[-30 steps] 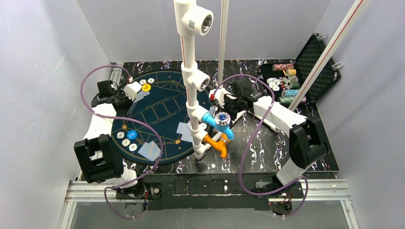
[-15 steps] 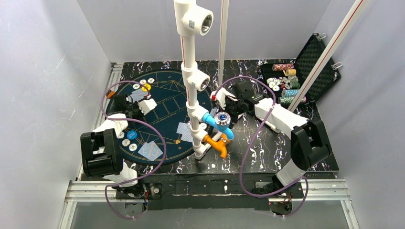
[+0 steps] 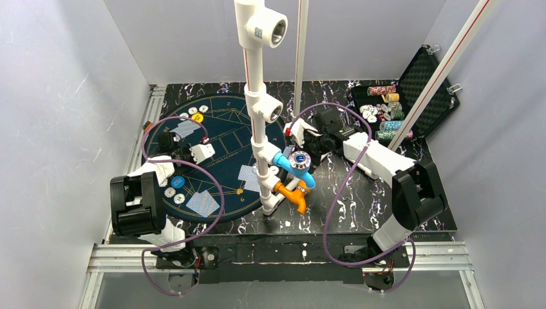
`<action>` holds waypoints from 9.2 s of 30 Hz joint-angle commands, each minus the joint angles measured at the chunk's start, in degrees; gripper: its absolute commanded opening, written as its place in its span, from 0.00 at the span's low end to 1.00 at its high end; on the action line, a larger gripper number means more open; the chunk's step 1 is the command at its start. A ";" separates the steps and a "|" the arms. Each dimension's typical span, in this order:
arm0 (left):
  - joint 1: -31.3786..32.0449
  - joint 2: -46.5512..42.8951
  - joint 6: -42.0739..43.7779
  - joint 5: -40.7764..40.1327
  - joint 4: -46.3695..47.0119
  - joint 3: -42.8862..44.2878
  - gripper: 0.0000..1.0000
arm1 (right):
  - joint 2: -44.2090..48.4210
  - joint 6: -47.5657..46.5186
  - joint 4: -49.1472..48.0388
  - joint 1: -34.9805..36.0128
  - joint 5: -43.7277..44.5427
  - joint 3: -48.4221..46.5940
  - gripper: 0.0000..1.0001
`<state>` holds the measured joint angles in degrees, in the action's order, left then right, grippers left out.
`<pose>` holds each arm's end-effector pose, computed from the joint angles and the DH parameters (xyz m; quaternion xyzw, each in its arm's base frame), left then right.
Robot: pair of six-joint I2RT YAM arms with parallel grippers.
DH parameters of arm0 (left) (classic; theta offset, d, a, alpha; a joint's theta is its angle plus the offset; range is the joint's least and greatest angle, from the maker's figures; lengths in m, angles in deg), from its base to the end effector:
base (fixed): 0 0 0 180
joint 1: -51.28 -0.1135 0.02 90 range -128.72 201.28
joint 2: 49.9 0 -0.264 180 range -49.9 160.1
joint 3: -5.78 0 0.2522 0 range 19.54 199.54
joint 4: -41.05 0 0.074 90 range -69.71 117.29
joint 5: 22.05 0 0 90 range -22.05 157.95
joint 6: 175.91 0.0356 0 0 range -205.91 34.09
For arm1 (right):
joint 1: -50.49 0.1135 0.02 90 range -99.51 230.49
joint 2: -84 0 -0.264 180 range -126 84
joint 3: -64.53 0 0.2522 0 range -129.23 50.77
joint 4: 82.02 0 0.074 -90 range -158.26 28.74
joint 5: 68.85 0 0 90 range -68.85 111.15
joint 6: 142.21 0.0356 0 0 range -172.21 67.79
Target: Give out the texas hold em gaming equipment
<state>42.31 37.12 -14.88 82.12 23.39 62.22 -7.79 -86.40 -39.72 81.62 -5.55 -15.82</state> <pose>0.2934 0.0375 0.1679 0.5156 0.7718 0.1391 0.3450 0.2811 0.1884 0.2420 -0.5595 0.7397 0.2113 0.3085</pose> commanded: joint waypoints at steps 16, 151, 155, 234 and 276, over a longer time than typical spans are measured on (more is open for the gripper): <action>-0.17 -3.32 -23.23 19.03 -30.55 23.21 0.94 | 0.29 -1.15 -0.37 -0.20 1.05 -2.74 0.01; 28.20 17.64 -103.89 57.93 7.06 26.70 0.59 | -2.85 -8.99 5.00 1.64 -8.92 -10.97 0.01; 29.31 19.90 -104.27 57.71 7.03 26.85 0.38 | -2.74 -8.78 5.24 1.65 -9.47 -11.64 0.01; 12.01 0.52 -55.87 21.81 -38.16 37.20 0.00 | -1.46 -7.76 3.82 -0.63 -11.09 -9.27 0.01; 16.19 3.27 -42.02 15.07 -34.82 31.35 0.77 | -1.99 -4.11 0.22 -0.81 -8.72 -7.99 0.01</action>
<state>58.53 44.84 -44.30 79.85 -2.16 85.28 -11.94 -91.34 -36.47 81.19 -13.61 -24.34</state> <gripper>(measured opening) 0.664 0.734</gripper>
